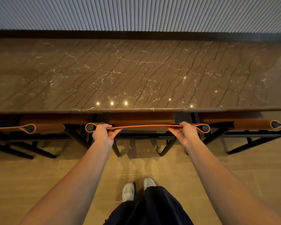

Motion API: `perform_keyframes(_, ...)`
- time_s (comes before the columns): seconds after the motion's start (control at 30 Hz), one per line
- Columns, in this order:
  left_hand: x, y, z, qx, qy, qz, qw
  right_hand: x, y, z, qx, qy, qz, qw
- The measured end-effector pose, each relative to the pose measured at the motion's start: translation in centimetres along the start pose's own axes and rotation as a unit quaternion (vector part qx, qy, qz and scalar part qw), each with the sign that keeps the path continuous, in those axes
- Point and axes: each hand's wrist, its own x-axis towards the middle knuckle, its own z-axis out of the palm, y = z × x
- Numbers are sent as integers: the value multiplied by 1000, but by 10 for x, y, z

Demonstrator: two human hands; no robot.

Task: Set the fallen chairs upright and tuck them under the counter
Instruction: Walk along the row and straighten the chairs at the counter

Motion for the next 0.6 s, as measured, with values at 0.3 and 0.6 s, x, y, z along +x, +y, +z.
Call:
perform_keyframes(0.3, 4, -3, 9, -26, -14, -29, 999, 2, -11, 4, -17, 13, -10, 1000)
perform_keyframes(0.6, 0, -8, 7, -11, -26, -26, 999, -9, -8, -5, -86, -23, -23, 996)
